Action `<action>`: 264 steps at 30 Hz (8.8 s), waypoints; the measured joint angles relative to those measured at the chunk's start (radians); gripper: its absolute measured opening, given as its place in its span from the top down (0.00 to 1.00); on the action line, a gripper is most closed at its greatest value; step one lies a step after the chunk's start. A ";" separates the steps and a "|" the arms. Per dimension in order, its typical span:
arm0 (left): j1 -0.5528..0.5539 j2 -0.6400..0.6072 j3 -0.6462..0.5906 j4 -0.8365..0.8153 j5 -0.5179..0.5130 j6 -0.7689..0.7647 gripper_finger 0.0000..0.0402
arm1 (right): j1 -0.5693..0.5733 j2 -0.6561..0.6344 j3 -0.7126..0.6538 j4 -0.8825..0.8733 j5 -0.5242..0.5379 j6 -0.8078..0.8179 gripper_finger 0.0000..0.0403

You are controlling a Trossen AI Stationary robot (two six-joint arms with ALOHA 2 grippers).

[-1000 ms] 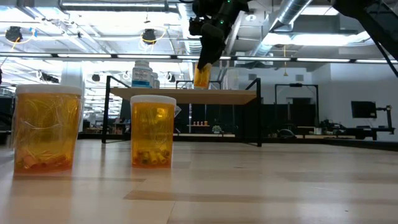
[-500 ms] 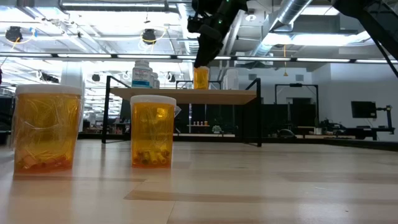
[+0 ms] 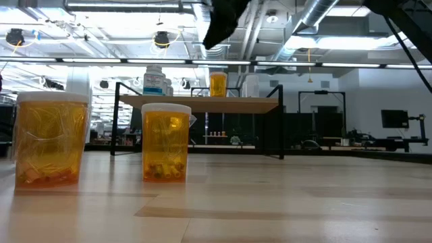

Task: Pick and place medicine bottles onto shelf by color
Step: Put the right orange pill bottle on the shelf, then put the left orange pill bottle on the shelf aligned with the other orange pill bottle

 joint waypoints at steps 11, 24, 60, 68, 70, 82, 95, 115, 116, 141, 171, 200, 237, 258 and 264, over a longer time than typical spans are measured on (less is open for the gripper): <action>0.000 0.000 0.000 0.000 0.000 0.017 0.44 | 0.085 0.010 -0.024 -0.316 -0.030 0.077 0.26; 0.000 0.001 0.000 0.057 -0.043 0.034 0.44 | 0.100 -0.028 -0.063 -0.475 -0.194 0.074 0.62; 0.304 0.540 0.000 0.648 0.062 0.200 0.44 | 0.251 -1.149 -0.892 -0.359 -0.161 0.536 0.94; 0.382 0.541 0.000 0.635 0.161 0.149 0.49 | 0.251 -1.160 -0.994 -0.343 -0.162 0.538 0.95; 0.398 0.541 0.000 0.626 0.161 0.151 0.54 | 0.251 -1.154 -1.013 -0.330 -0.162 0.538 0.95; 0.482 0.552 0.000 0.603 0.157 0.174 0.73 | 0.250 -1.118 -1.062 -0.312 -0.162 0.538 0.94; 0.581 0.560 0.000 0.602 0.150 0.153 0.73 | 0.250 -1.108 -1.064 -0.310 -0.162 0.536 0.94; 0.478 0.608 0.000 0.795 -0.001 0.107 0.73 | 0.250 -1.108 -1.064 -0.304 -0.162 0.536 0.94; 0.478 0.608 0.000 0.791 -0.031 0.103 0.73 | 0.250 -1.108 -1.064 -0.304 -0.162 0.536 0.94; 0.567 0.608 0.000 0.722 -0.264 0.053 0.73 | 0.250 -1.108 -1.064 -0.304 -0.162 0.536 0.94; 0.170 0.602 0.277 -0.053 0.331 0.114 0.64 | 0.250 -1.098 -1.063 -0.259 -0.163 0.538 0.94; -0.214 0.604 0.160 0.032 0.157 -0.153 0.27 | 0.620 -0.964 -1.063 -0.337 -0.137 1.034 0.94; -0.438 0.329 -0.445 0.685 0.097 -0.453 0.27 | 0.996 -0.745 -1.064 -0.099 0.011 1.332 0.94; -0.468 0.445 -0.444 0.714 0.097 -0.559 0.16 | 0.988 -0.744 -1.064 -0.071 0.010 1.320 0.94; -0.466 0.444 -0.421 0.716 0.070 -0.536 0.16 | 0.988 -0.744 -1.064 -0.070 0.010 1.319 0.94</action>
